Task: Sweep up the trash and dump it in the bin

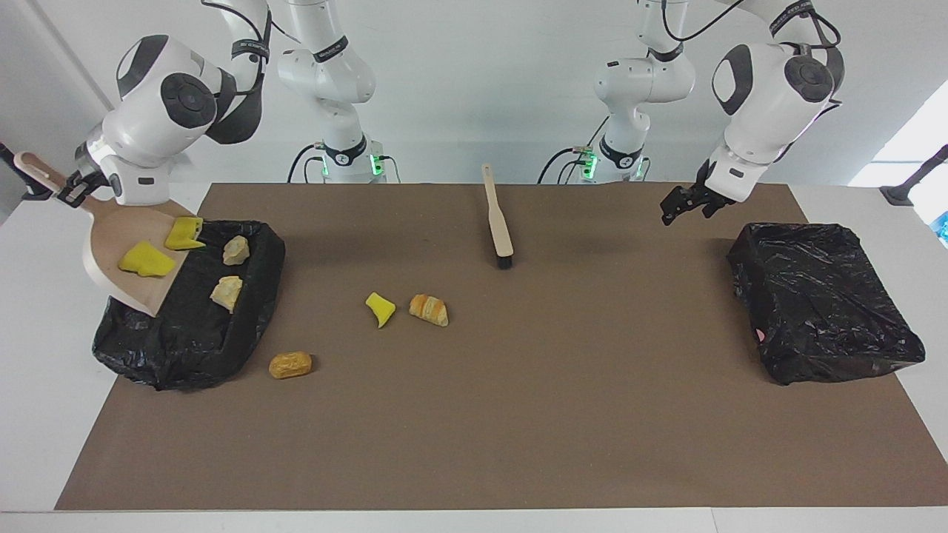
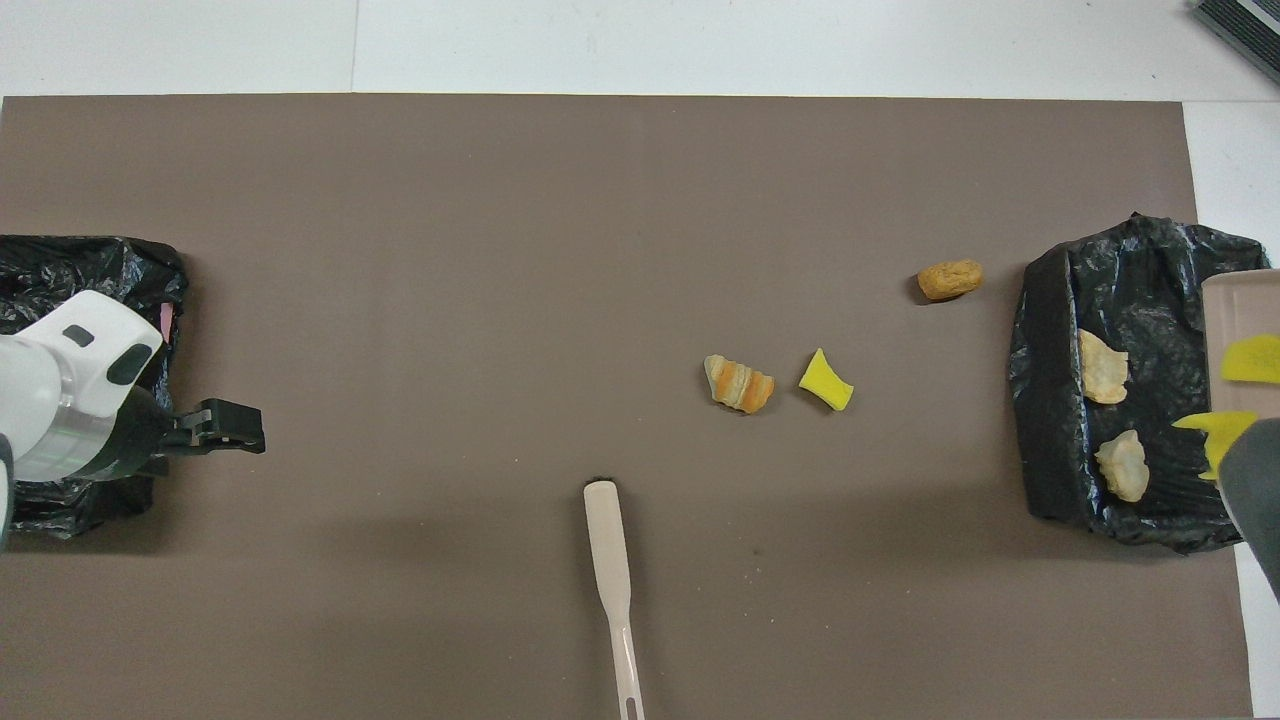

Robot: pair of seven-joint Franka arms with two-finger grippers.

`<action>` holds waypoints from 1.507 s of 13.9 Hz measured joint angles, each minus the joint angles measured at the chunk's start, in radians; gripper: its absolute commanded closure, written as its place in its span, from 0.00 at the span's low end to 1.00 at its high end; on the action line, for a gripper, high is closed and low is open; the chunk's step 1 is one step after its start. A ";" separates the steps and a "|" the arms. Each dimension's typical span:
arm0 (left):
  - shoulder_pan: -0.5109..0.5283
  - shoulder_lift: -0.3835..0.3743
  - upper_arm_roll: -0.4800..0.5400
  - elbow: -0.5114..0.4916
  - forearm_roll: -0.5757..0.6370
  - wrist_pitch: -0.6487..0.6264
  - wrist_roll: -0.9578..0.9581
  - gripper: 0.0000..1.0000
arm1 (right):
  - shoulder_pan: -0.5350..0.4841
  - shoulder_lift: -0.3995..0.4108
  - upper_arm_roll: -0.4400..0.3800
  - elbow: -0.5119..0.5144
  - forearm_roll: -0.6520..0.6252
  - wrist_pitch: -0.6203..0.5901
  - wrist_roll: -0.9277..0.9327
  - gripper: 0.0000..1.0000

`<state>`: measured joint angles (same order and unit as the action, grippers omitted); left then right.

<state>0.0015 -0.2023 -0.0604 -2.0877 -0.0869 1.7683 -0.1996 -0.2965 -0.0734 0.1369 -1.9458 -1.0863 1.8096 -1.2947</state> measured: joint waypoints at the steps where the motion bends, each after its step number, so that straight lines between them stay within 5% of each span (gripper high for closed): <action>1: 0.001 0.000 -0.002 0.022 0.009 -0.028 0.003 0.00 | 0.008 -0.006 0.000 -0.006 -0.017 -0.006 0.003 1.00; 11: 0.001 -0.001 -0.011 0.331 0.067 -0.279 0.004 0.00 | 0.058 -0.022 0.007 -0.018 -0.090 -0.053 0.004 1.00; 17: 0.000 -0.007 -0.020 0.374 0.073 -0.307 0.005 0.00 | 0.072 -0.022 0.011 -0.026 -0.009 -0.054 -0.023 1.00; 21: 0.005 -0.009 -0.006 0.388 0.074 -0.301 0.033 0.00 | 0.067 -0.022 0.005 0.020 0.213 -0.054 -0.068 1.00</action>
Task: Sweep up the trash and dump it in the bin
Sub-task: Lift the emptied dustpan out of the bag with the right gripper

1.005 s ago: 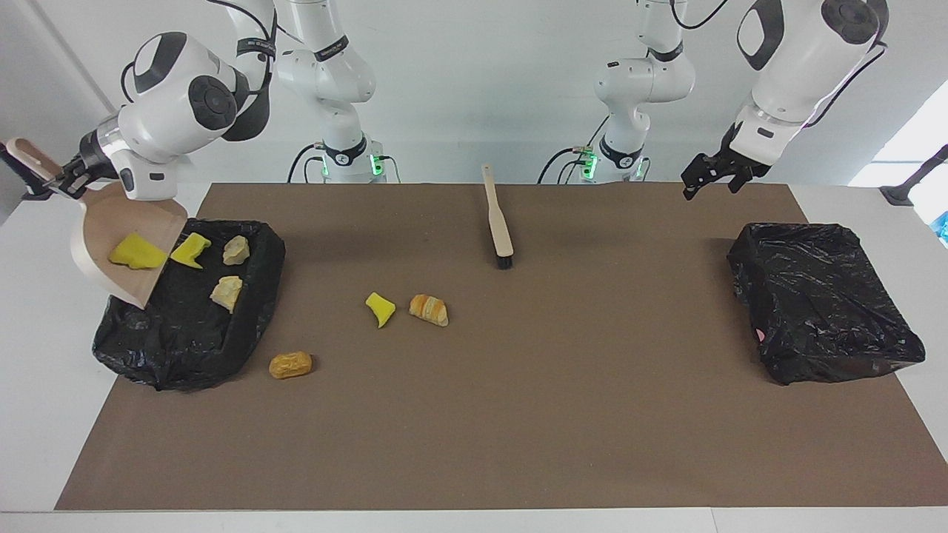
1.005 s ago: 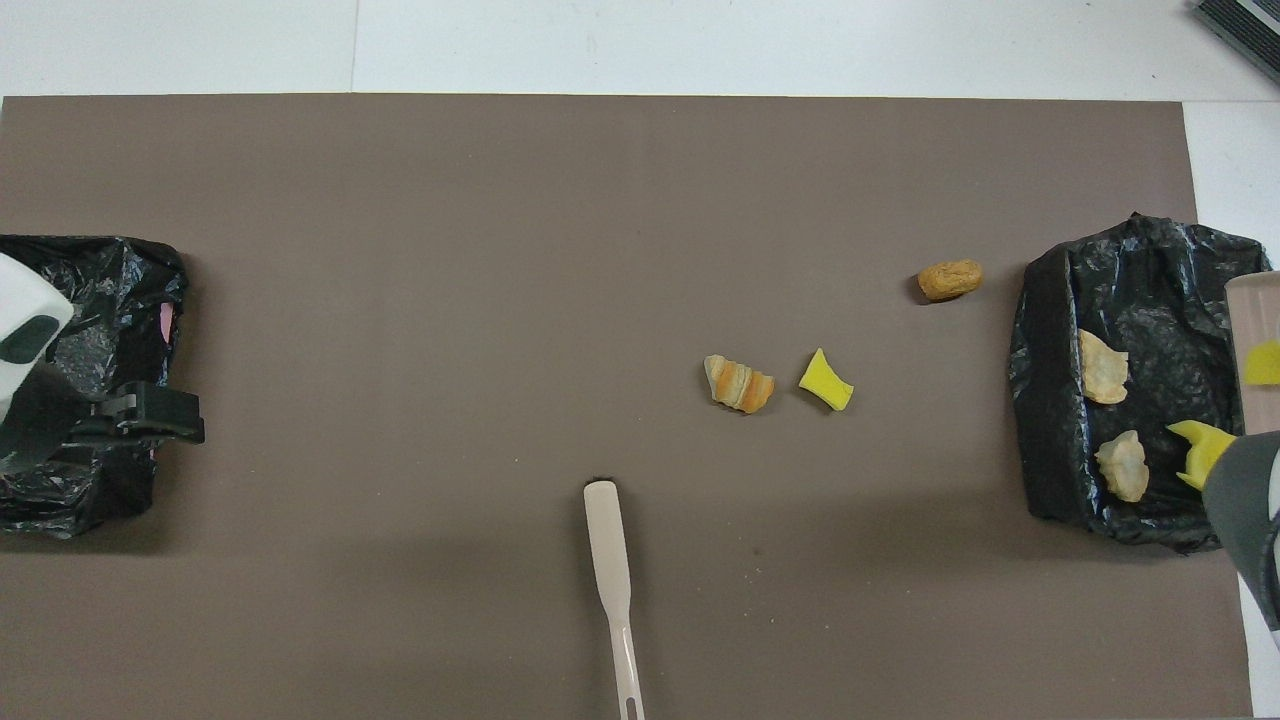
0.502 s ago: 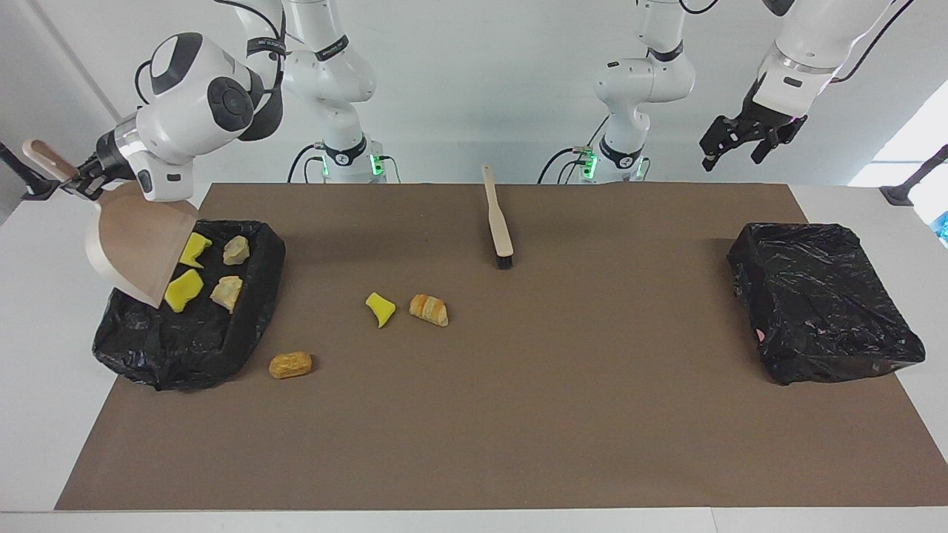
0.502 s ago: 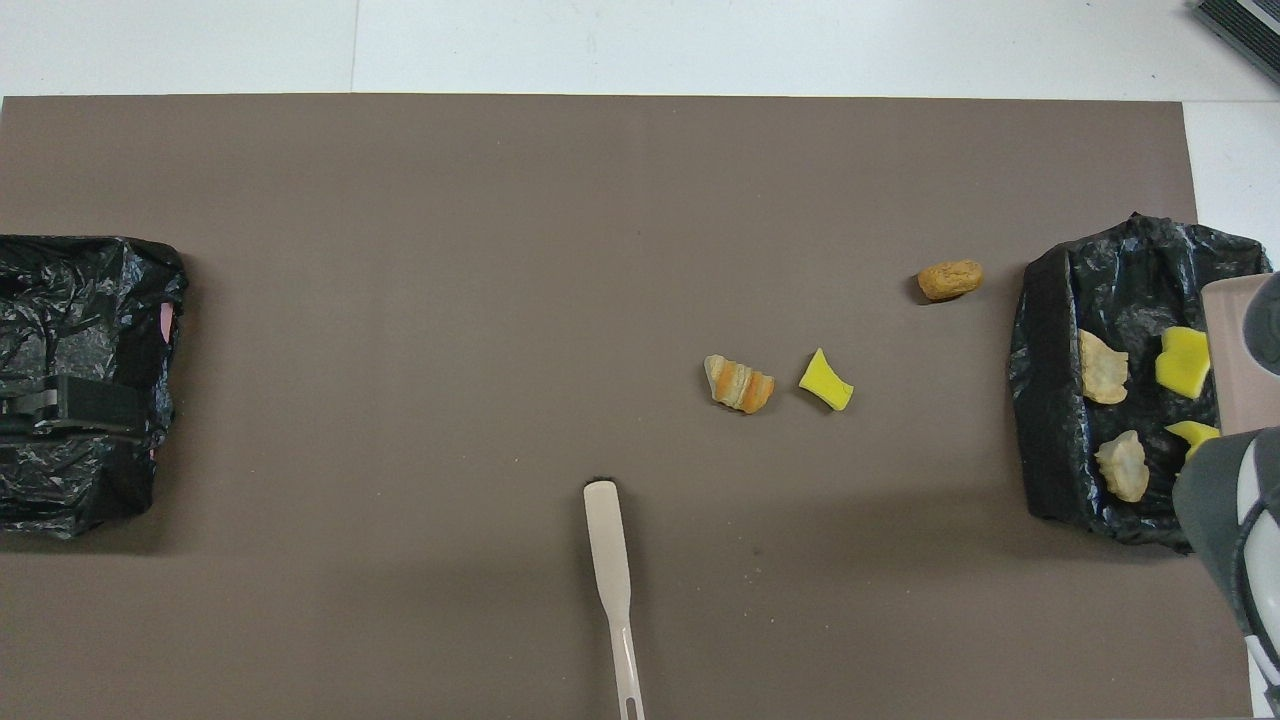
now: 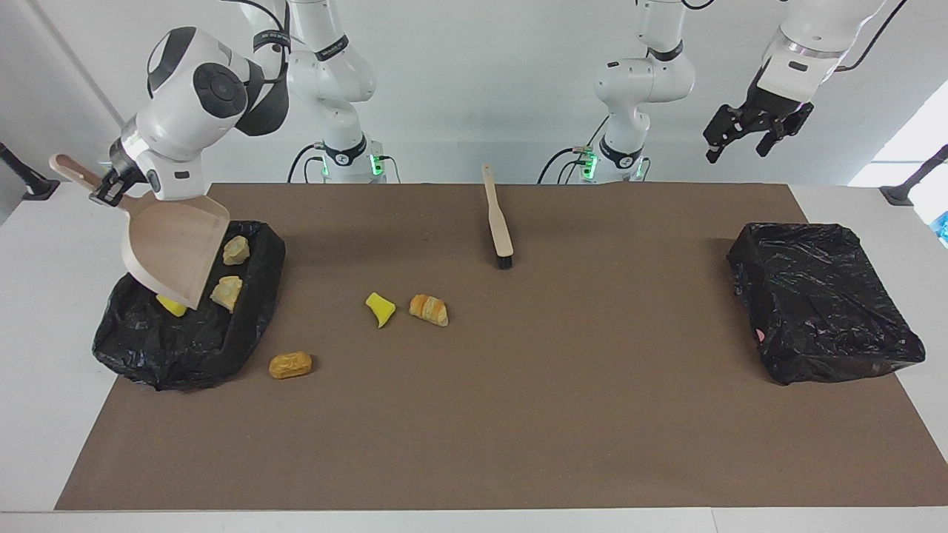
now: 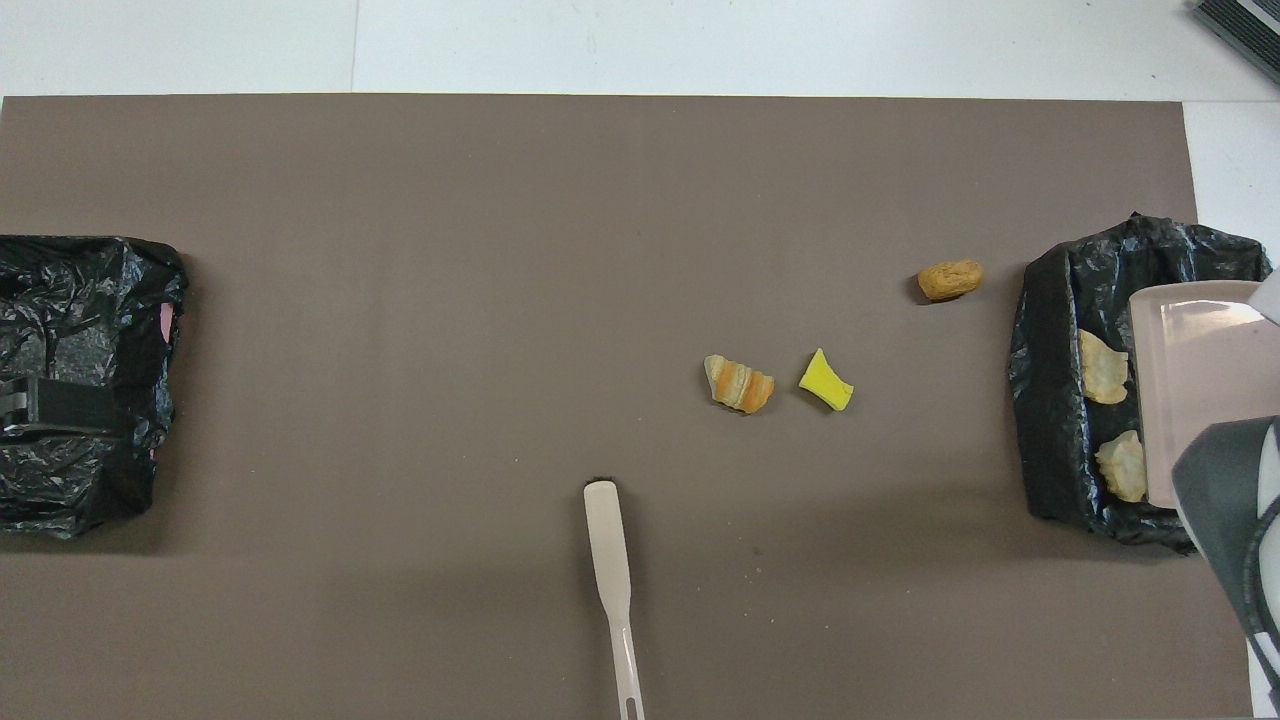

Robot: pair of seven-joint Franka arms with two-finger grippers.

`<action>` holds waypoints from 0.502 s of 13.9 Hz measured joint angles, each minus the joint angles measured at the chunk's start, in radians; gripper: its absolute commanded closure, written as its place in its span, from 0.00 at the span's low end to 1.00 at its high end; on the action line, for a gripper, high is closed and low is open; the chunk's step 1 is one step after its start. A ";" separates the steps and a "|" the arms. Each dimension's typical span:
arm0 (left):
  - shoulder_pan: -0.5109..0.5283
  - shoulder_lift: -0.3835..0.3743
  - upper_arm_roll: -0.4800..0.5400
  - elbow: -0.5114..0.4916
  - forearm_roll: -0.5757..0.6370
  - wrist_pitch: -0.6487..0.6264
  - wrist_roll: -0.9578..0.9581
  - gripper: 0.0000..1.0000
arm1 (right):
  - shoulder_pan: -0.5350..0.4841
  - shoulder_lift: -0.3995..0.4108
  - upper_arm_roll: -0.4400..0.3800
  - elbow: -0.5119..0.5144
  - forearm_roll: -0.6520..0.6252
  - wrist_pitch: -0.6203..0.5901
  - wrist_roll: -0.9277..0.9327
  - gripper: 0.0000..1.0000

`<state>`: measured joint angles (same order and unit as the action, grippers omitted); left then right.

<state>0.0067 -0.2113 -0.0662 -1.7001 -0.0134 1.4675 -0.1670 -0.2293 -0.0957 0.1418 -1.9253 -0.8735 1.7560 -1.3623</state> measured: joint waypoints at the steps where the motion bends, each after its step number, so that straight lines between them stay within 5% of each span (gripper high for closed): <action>1: 0.001 0.006 0.005 0.010 0.000 0.000 0.004 0.00 | 0.000 0.000 -0.001 0.014 0.068 0.000 -0.002 1.00; 7: 0.000 0.039 0.002 0.027 0.001 0.003 0.012 0.00 | 0.001 0.000 -0.002 0.042 0.417 0.000 0.083 1.00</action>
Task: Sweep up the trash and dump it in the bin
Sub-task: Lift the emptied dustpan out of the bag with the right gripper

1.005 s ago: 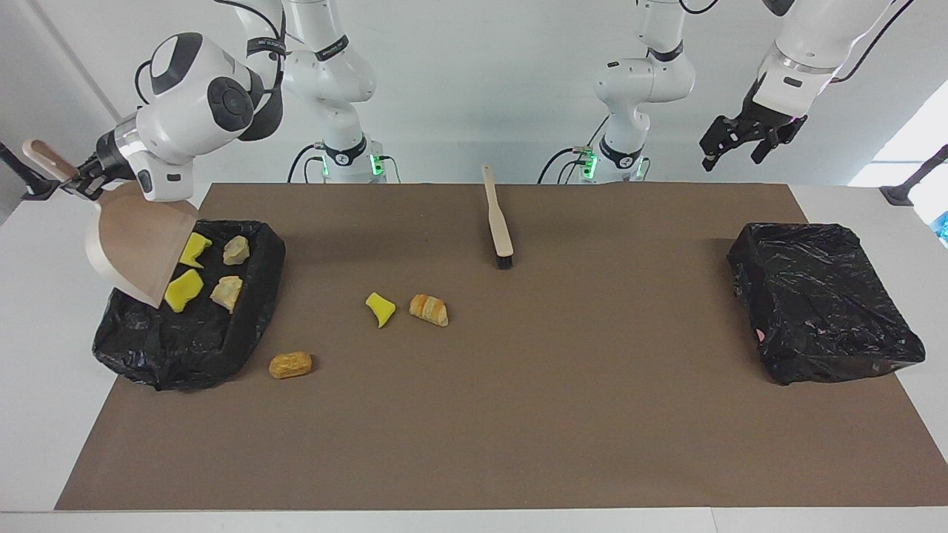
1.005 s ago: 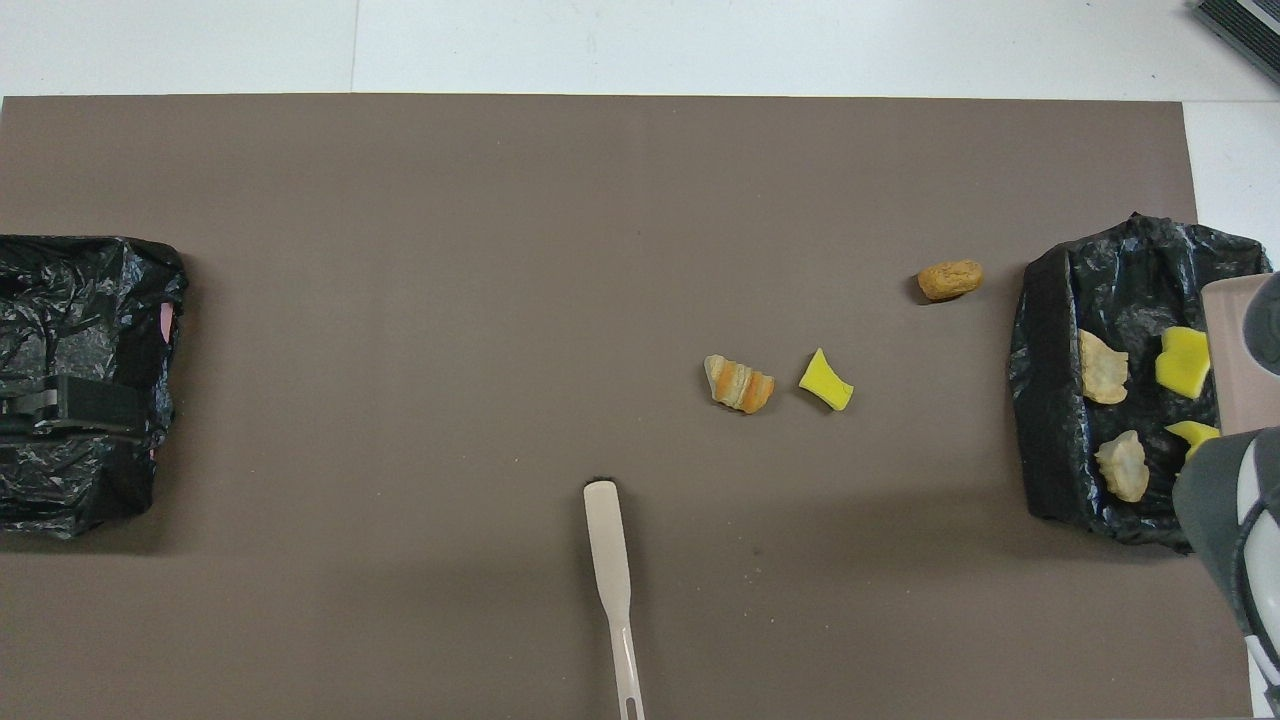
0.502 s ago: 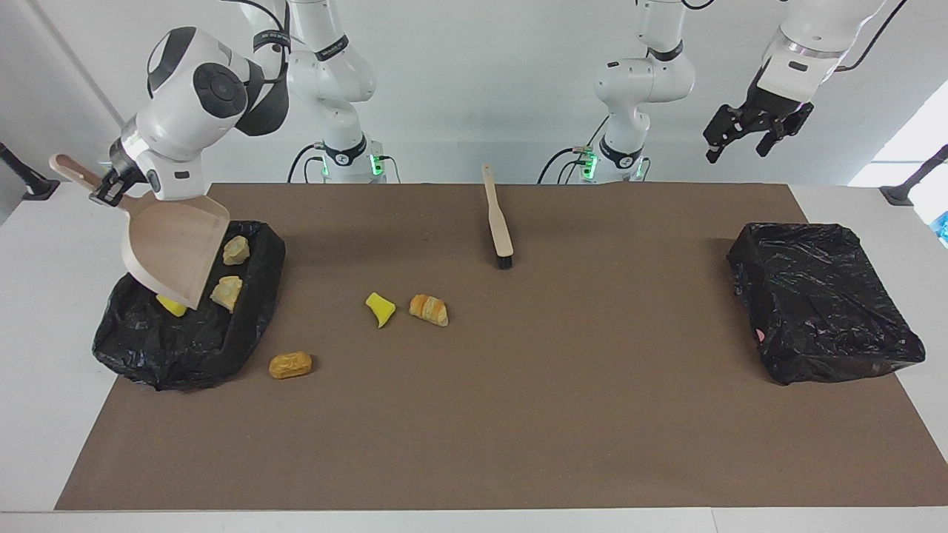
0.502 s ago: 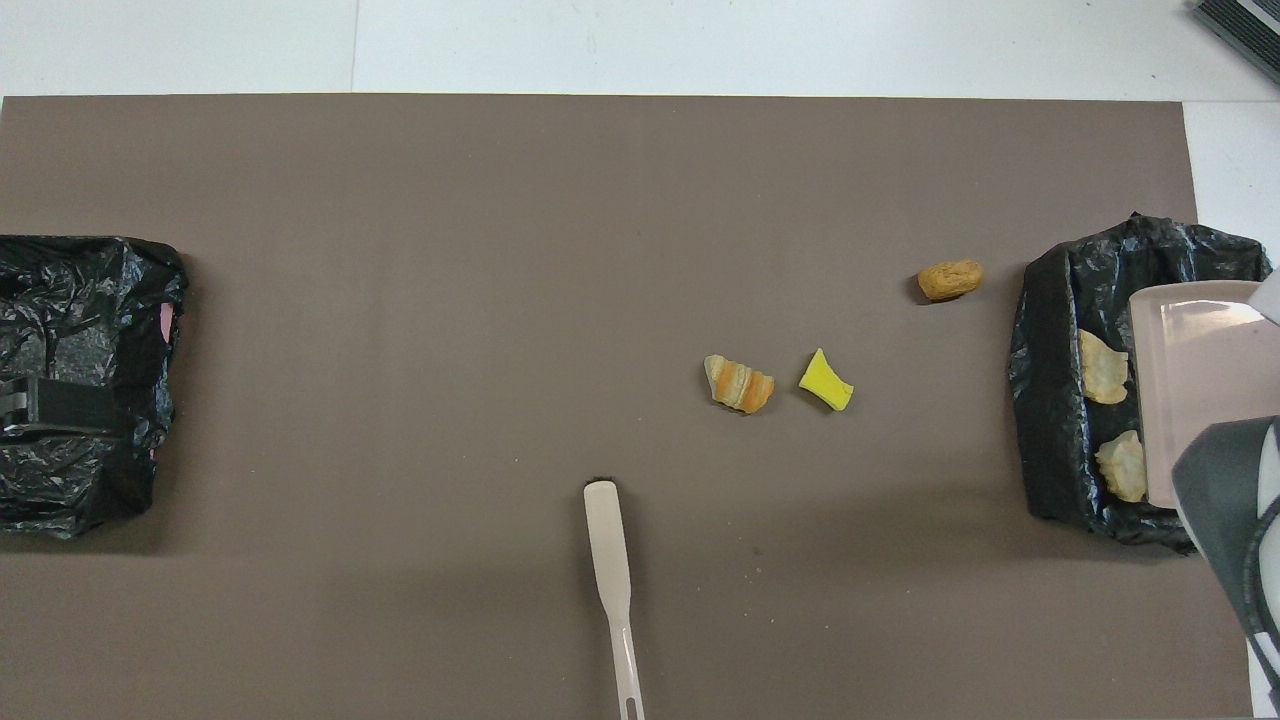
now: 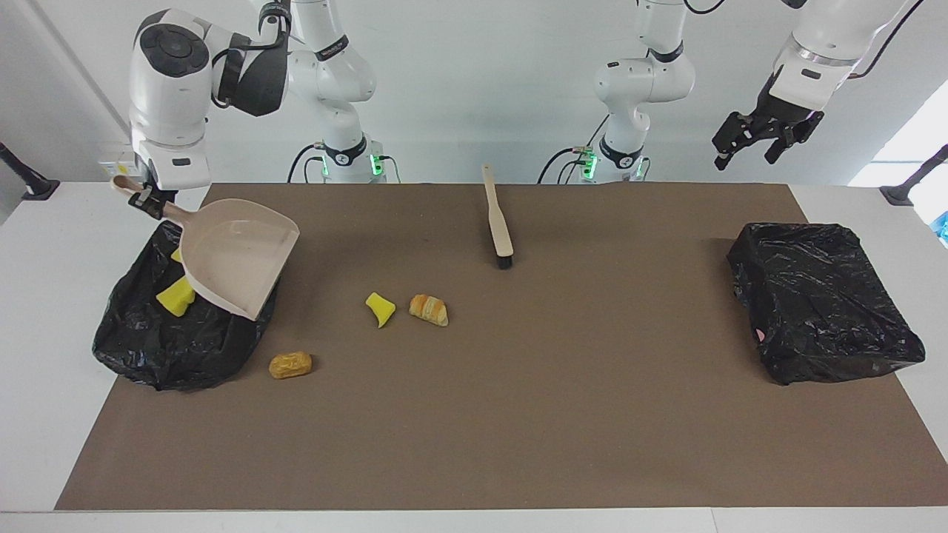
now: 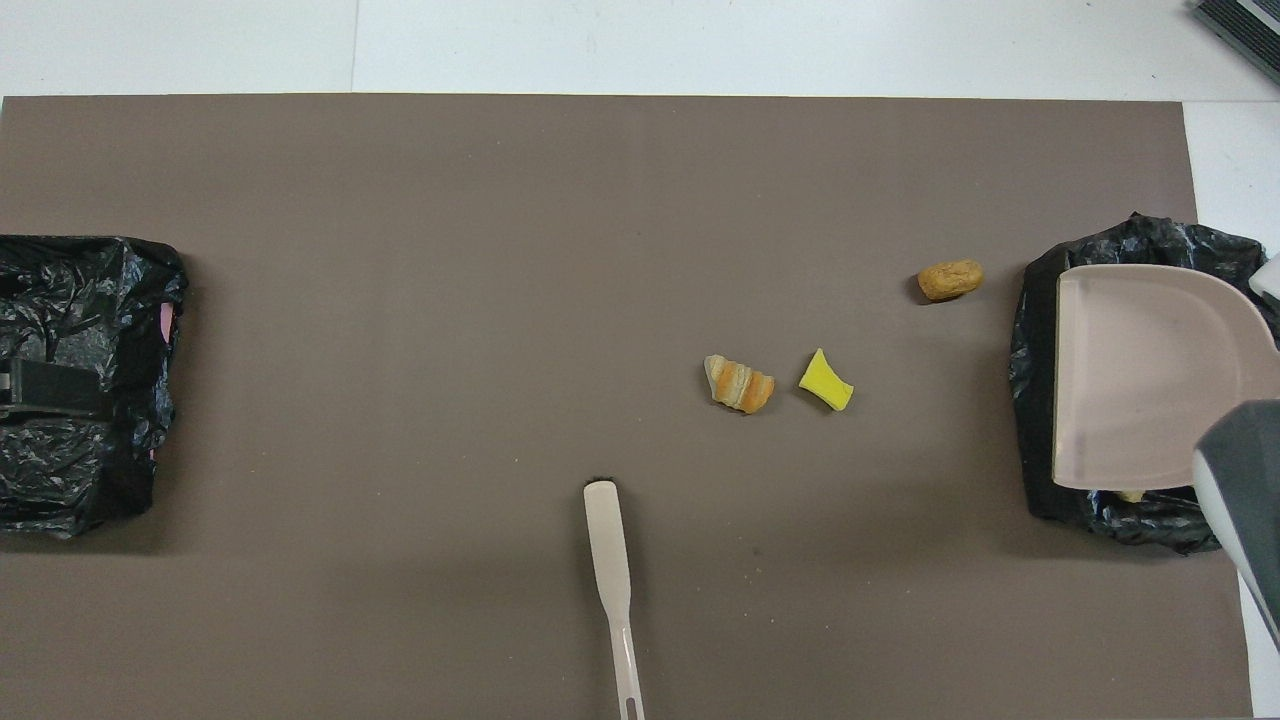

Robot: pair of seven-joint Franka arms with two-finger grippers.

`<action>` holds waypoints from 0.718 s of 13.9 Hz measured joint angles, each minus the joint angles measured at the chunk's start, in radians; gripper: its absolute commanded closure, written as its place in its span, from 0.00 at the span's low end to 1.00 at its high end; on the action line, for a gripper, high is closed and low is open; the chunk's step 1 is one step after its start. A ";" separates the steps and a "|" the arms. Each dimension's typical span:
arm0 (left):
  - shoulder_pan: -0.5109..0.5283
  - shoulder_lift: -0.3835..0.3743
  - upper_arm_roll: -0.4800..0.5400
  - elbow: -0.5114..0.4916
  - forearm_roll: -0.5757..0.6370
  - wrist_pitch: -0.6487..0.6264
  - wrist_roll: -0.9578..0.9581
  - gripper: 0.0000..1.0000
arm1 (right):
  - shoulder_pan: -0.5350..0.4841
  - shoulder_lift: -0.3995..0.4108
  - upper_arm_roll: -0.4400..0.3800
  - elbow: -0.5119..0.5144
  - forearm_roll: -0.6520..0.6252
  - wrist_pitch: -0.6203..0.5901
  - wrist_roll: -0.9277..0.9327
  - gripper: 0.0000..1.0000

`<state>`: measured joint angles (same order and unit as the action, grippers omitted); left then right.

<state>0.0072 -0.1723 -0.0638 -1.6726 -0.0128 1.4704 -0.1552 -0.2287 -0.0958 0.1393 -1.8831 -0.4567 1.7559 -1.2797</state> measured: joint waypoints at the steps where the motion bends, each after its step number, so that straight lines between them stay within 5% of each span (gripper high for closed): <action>1: -0.001 0.000 -0.003 0.000 0.000 -0.001 0.000 0.00 | 0.001 0.000 0.001 -0.001 0.045 0.000 0.039 1.00; 10: 0.001 0.000 0.002 0.005 0.000 0.000 0.000 0.00 | 0.200 0.011 0.014 -0.011 0.332 -0.021 0.940 1.00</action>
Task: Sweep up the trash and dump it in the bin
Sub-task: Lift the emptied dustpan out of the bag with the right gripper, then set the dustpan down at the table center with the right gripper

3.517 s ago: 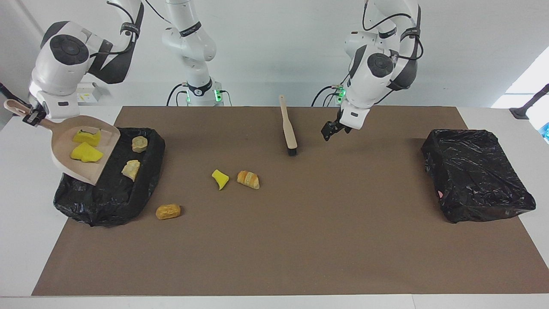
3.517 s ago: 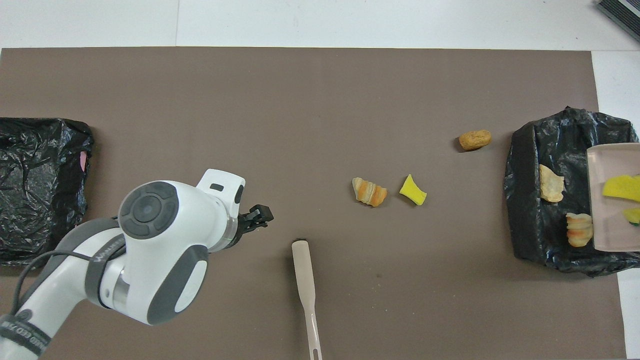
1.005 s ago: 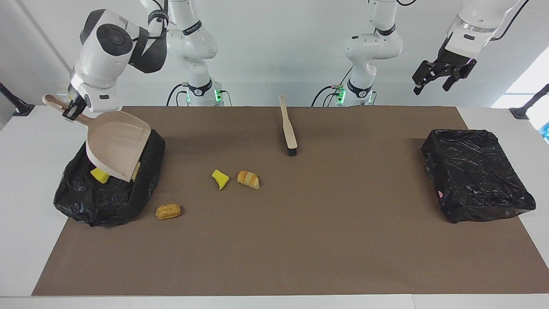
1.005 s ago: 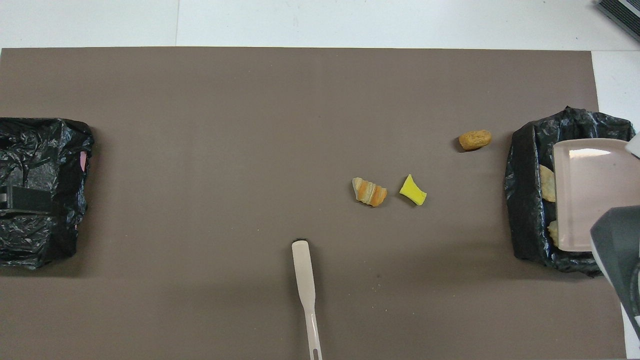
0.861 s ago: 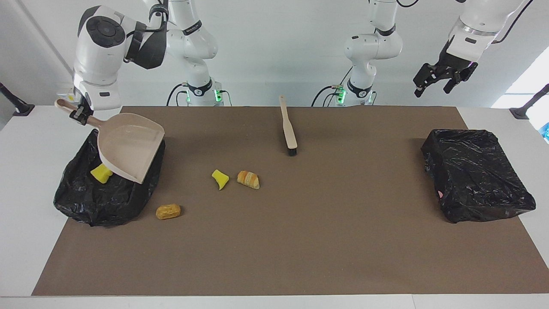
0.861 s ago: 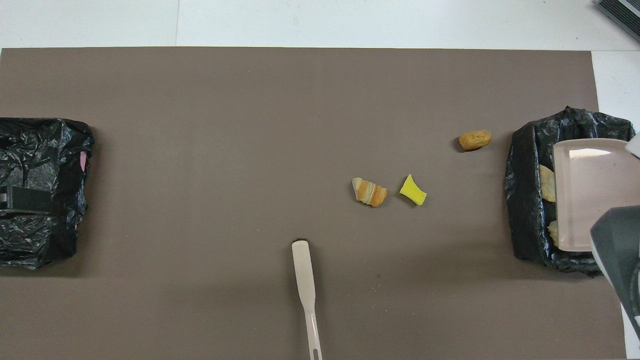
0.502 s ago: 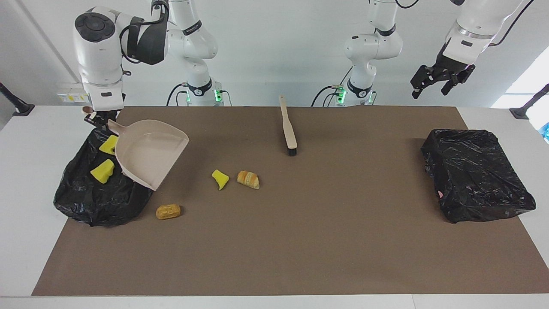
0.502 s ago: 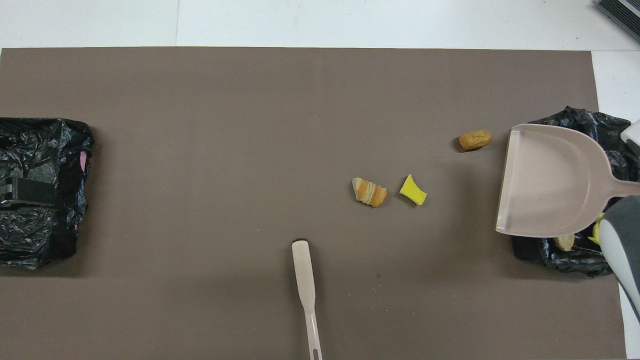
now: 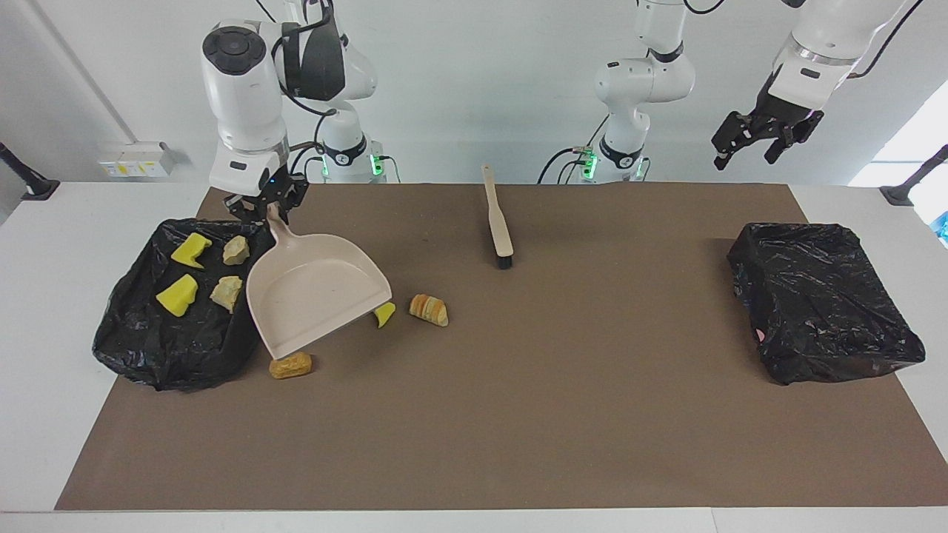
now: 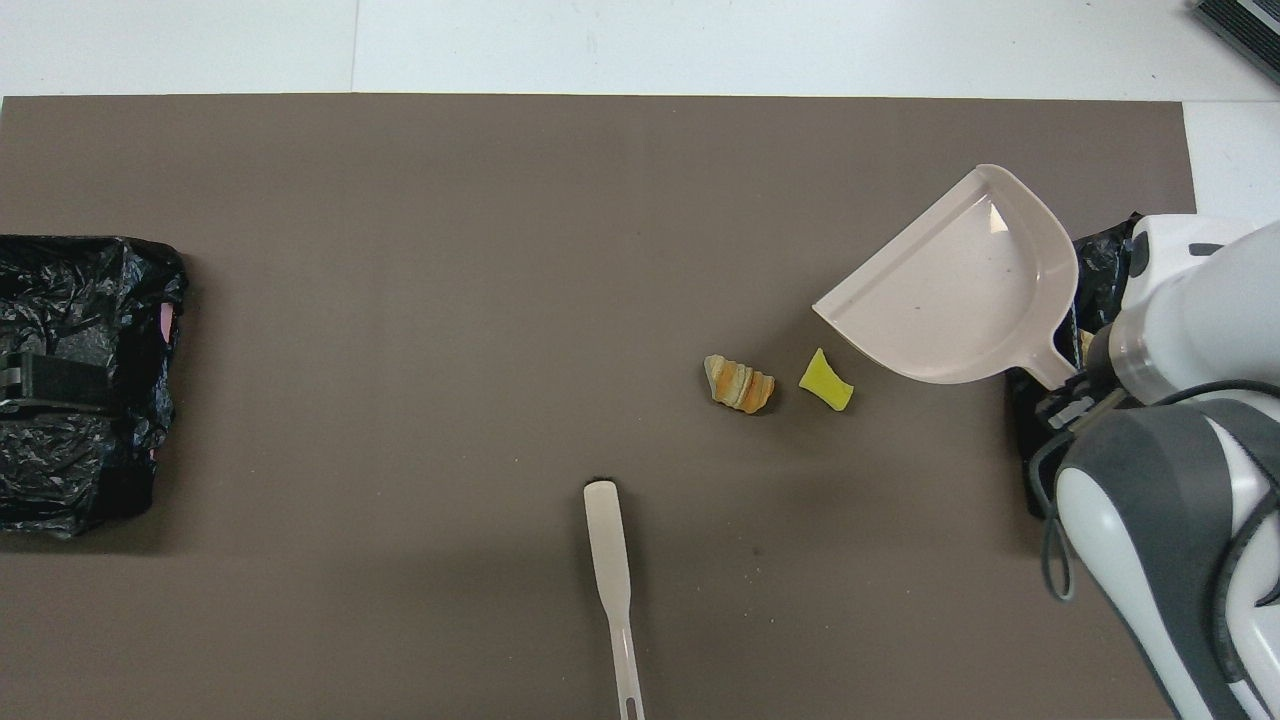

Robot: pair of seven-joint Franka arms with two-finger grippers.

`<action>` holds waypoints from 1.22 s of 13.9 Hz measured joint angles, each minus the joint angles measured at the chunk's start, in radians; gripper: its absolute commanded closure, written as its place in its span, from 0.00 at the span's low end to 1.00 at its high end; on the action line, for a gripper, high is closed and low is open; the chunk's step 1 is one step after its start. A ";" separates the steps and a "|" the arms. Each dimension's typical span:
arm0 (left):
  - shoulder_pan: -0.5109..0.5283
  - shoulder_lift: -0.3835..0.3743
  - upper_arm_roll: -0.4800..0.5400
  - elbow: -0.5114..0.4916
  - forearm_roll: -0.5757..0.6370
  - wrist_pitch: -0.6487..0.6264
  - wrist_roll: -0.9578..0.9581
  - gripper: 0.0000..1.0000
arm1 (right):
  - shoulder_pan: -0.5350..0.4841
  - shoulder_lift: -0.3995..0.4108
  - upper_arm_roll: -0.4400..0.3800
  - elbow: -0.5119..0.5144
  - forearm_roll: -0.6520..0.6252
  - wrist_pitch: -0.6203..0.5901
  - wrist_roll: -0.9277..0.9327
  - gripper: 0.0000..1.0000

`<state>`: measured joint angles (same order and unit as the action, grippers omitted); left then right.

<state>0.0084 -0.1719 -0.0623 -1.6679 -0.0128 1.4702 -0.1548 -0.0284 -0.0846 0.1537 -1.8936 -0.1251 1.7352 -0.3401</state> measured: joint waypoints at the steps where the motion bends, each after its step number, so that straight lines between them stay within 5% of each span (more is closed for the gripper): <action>1: 0.000 0.000 0.000 0.000 0.000 0.000 0.000 0.00 | 0.025 0.009 0.000 0.003 0.030 0.002 0.104 1.00; 11: 0.000 0.000 0.000 0.000 0.000 0.000 0.000 0.00 | 0.380 0.279 0.005 0.170 0.126 0.145 0.755 1.00; 17: 0.000 0.000 0.000 0.000 0.000 0.000 0.000 0.00 | 0.484 0.517 0.001 0.357 0.125 0.199 0.881 1.00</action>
<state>0.0085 -0.1719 -0.0623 -1.6679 -0.0128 1.4702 -0.1550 0.4555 0.4322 0.1547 -1.5369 0.0003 1.9347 0.5413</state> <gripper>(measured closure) 0.000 0.687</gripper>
